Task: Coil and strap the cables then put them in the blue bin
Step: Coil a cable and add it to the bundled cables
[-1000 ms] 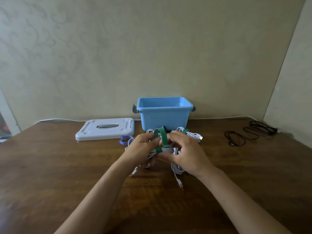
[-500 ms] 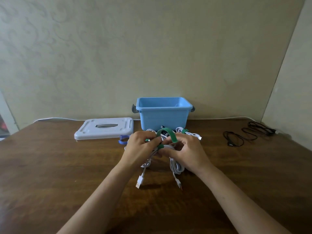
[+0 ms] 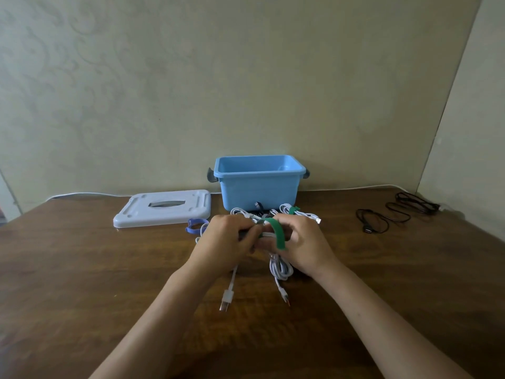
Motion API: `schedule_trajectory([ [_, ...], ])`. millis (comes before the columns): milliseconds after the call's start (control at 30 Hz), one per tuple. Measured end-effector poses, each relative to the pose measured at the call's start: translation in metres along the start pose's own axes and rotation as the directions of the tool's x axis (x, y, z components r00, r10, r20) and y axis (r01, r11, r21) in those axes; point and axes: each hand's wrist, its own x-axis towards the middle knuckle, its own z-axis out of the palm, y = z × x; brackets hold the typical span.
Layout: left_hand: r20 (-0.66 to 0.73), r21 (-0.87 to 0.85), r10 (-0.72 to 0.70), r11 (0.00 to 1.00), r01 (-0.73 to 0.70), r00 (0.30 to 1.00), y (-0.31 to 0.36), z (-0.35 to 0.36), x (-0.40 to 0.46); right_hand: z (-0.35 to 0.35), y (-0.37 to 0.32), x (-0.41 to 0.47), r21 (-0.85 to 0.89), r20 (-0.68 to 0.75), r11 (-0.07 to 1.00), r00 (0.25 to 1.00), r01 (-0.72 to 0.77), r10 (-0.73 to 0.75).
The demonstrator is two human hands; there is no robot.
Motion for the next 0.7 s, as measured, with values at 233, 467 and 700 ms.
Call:
schedule_trajectory([
  [233, -0.062, -0.183, -0.177, 0.970, 0.163, 0.982, -0.0025, -0.0021, 0.0003, 0.0065, -0.0048, -0.0020, 0.049, 0.025, 0.999, 1.000, 0.011, -0.012],
  [467, -0.066, -0.193, -0.236, 0.956, 0.220, 0.970, 0.0004, -0.0023, 0.0015, 0.0078, -0.0071, -0.0049, -0.092, -0.001, 0.992, 0.996, 0.085, -0.086],
  [700, -0.086, -0.195, -0.170, 0.969, 0.151, 0.982, -0.0001, -0.0021, -0.0007, 0.0046, -0.0073, -0.0068, -0.013, -0.022, 0.998, 0.998, 0.062, -0.062],
])
